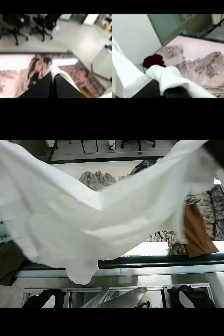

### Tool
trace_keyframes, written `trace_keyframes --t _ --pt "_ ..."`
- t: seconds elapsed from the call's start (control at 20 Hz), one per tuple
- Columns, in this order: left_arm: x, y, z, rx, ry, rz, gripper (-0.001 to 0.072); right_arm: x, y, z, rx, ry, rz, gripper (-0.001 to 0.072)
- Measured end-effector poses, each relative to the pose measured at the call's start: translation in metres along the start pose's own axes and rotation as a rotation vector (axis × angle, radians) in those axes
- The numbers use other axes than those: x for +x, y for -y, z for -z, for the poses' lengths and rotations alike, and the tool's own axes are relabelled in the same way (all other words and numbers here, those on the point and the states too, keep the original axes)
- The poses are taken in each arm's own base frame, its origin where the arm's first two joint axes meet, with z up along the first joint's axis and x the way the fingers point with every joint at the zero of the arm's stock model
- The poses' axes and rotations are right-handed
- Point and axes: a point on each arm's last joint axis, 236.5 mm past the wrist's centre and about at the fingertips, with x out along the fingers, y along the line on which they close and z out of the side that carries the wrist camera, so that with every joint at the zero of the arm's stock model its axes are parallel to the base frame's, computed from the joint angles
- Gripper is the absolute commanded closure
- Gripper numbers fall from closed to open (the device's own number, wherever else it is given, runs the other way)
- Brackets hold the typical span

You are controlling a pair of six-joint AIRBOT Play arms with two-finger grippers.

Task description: Fold the shirts.

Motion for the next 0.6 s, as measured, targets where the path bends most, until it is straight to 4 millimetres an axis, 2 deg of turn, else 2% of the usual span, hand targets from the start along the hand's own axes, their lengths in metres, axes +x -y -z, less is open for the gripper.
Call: trace_keyframes --t 0.05,0.15,0.25,0.35,0.45,0.6 --pt "0.010 0.000 0.011 0.006 -0.037 0.008 0.0693 0.007 0.004 0.002 0.026 -0.005 -0.012 0.0689" --pt "0.020 0.006 0.018 0.042 -0.056 0.018 0.0693 0.012 0.012 -0.005 0.051 0.034 -0.002 0.0689" --pt "0.013 0.020 0.007 0.091 -0.018 0.032 0.0693 0.003 0.008 -0.023 0.032 0.113 0.019 0.0689" --pt "-0.015 0.050 -0.020 0.136 0.088 0.086 0.0693 -0.017 -0.011 -0.044 -0.026 0.216 0.038 0.0689" --pt "-0.053 0.074 -0.044 0.177 0.196 0.124 0.0693 -0.043 -0.036 -0.060 -0.120 0.313 0.069 0.0688" --pt "-0.109 0.095 -0.065 0.213 0.330 0.147 0.0693 -0.084 -0.067 -0.072 -0.263 0.430 0.165 0.0689"
